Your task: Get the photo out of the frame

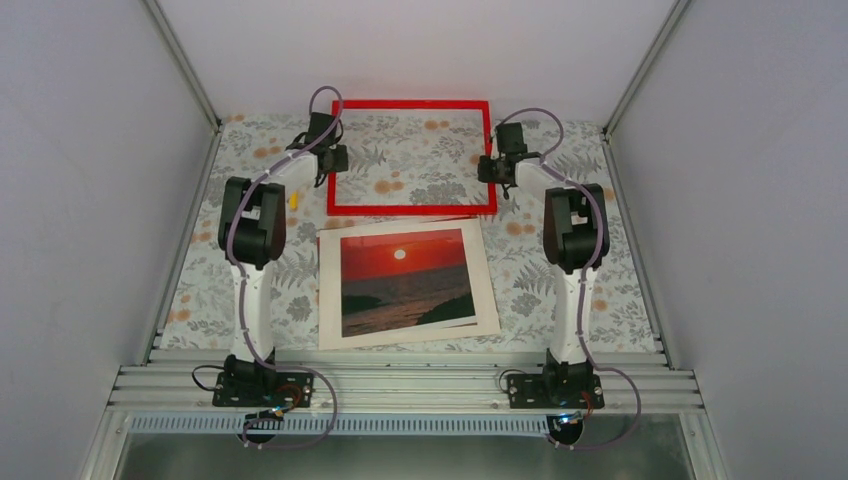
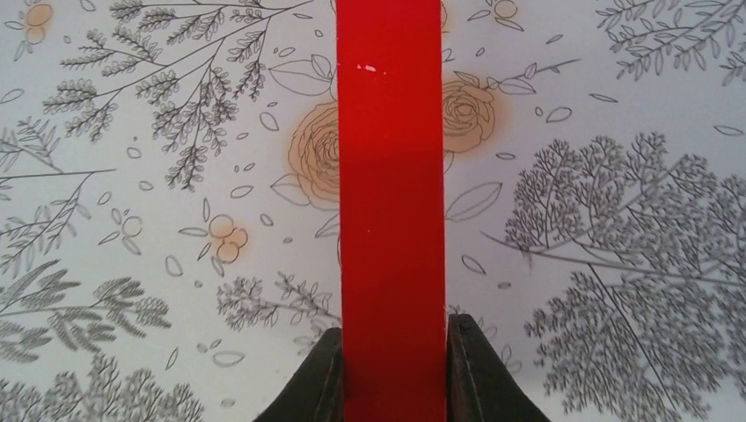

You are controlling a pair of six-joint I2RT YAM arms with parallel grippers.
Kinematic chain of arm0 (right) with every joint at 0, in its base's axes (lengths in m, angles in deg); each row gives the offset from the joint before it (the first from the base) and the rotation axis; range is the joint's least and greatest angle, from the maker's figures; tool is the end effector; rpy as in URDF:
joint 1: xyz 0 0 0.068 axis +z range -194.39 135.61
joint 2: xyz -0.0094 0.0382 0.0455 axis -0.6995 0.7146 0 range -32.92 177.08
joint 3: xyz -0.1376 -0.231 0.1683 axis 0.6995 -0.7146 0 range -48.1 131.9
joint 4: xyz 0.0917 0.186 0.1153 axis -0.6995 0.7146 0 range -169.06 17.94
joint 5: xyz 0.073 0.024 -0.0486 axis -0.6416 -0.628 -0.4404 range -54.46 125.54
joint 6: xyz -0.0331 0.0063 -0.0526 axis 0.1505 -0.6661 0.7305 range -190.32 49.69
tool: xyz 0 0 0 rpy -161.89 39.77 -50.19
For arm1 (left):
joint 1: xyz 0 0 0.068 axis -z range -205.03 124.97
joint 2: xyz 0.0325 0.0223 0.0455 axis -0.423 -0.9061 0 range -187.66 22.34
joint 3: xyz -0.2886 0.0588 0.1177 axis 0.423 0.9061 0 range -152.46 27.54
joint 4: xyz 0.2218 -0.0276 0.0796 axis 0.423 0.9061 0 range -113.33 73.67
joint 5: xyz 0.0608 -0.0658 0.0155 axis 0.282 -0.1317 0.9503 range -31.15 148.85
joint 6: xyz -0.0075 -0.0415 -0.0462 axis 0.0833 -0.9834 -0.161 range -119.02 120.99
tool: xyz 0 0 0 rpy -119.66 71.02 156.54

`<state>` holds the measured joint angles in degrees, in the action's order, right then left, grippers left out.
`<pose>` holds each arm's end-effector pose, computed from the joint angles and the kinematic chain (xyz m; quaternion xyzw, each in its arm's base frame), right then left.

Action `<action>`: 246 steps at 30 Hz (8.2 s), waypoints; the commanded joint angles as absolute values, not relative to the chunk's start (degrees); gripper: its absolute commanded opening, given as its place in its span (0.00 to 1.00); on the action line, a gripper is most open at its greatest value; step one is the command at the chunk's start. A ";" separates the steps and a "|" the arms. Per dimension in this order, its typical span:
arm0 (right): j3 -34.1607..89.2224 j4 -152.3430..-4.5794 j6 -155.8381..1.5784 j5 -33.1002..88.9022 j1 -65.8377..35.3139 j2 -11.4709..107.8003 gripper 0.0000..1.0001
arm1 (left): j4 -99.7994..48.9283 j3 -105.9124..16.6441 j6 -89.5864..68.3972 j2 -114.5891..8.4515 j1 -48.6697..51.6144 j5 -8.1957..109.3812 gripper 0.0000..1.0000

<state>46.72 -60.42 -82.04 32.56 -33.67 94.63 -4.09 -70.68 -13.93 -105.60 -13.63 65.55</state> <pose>0.4922 0.0956 0.1962 -0.0003 0.9434 0.0884 0.3196 0.5010 -0.0953 0.2097 -0.0491 0.9339 -0.0264 0.3532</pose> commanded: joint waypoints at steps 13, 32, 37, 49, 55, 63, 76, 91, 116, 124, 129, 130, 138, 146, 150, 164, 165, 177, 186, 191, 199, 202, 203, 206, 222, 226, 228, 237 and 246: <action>51.85 -65.87 -85.75 25.57 -35.22 100.77 0.25 | 0.95 -83.28 -16.59 -116.85 -14.08 58.59 0.22; 30.37 -60.60 -85.23 23.12 -32.23 77.21 0.72 | -6.15 -51.15 -21.06 -85.68 -13.37 56.29 0.70; 21.16 -60.50 -85.98 25.01 -27.42 68.40 0.78 | -8.16 -33.25 -25.24 -70.36 -13.00 54.57 0.75; 3.54 -59.94 -89.71 28.36 -17.72 51.00 0.85 | -7.29 -6.99 -33.29 -49.19 -7.05 57.34 0.82; -1.78 -59.66 -91.62 29.39 -16.17 48.66 0.87 | -5.20 -1.83 -35.46 -42.96 -4.95 58.58 0.85; -3.65 -59.90 -92.33 29.67 -15.43 46.07 0.89 | -8.95 2.79 -37.99 -42.74 -2.52 55.07 0.85; -7.23 -61.18 -93.41 30.80 -12.31 41.38 0.96 | -17.60 2.86 -41.16 -50.99 3.00 52.96 0.85; -9.32 -65.87 -94.02 33.76 -3.02 41.69 1.00 | -21.30 -1.45 -42.45 -50.79 6.61 53.21 0.85; -7.26 -66.07 -95.98 42.22 11.09 45.26 1.00 | -17.27 14.33 -42.31 -33.43 6.92 43.33 0.84; -6.33 -65.80 -96.05 43.47 12.08 45.54 1.00 | -20.58 15.40 -42.10 -35.52 7.31 40.60 0.78; -6.01 -65.67 -96.41 44.21 12.38 45.91 1.00 | -20.36 15.21 -42.10 -34.30 7.47 39.79 0.71; -6.07 -65.82 -96.35 44.18 12.47 45.83 1.00 | -19.96 15.00 -42.23 -33.74 7.49 39.78 0.70; -6.08 -66.18 -95.98 44.47 12.78 46.13 1.00 | -17.32 12.92 -43.03 -29.25 7.49 40.19 0.60; -6.52 -67.60 -94.27 44.40 13.89 46.08 1.00 | -20.03 12.63 -43.63 -31.01 7.58 38.73 0.59; -7.20 -68.47 -94.05 44.94 14.47 45.48 1.00 | -22.33 12.36 -44.25 -33.09 8.06 38.18 0.59; -11.11 -69.30 -97.44 52.32 14.43 38.11 1.00 | -28.85 7.13 -45.50 -43.89 13.62 40.37 0.59; -11.33 -69.22 -97.77 52.86 14.38 37.71 1.00 | -29.32 6.46 -45.59 -45.10 14.18 40.77 0.59; -14.47 -67.41 -101.81 59.71 14.10 30.90 1.00 | -31.38 -4.42 -44.82 -58.48 21.40 43.96 0.59; -14.25 -69.17 -98.96 55.11 14.00 32.81 1.00 | -26.79 0.07 -46.30 -50.69 20.89 50.44 0.68; -13.83 -69.68 -98.19 54.29 14.05 35.04 1.00 | -23.55 3.25 -45.33 -45.37 16.89 51.34 0.72; -14.04 -70.74 -97.81 53.81 14.01 35.22 1.00 | -21.64 8.91 -43.86 -38.32 8.68 47.13 0.77; -13.94 -71.29 -97.61 53.50 14.06 35.85 1.00 | -21.37 8.99 -43.14 -38.74 8.13 46.70 0.79; -13.82 -71.37 -97.57 53.24 14.08 36.16 1.00 | -21.61 9.16 -42.85 -39.05 7.73 46.43 0.79; -13.44 -71.22 -97.51 52.91 14.06 37.04 1.00 | -22.91 9.95 -42.86 -39.84 6.23 44.05 0.79; -12.99 -71.80 -97.62 51.82 14.06 38.55 1.00 | -15.54 14.44 -46.28 -28.53 7.21 40.66 0.80; -12.95 -71.88 -97.65 51.77 14.06 38.81 1.00 | -15.64 15.17 -46.86 -27.95 8.11 40.55 0.80; -13.03 -71.93 -97.65 51.86 14.06 38.82 1.00 | -15.58 15.42 -47.12 -27.79 8.72 40.53 0.80; -13.30 -72.07 -97.67 51.95 14.06 39.14 1.00 | -15.06 16.54 -48.79 -26.96 12.14 40.74 0.79; -13.47 -72.31 -97.65 51.86 14.06 39.19 1.00 | -6.34 14.17 -50.45 -19.37 13.76 45.10 0.78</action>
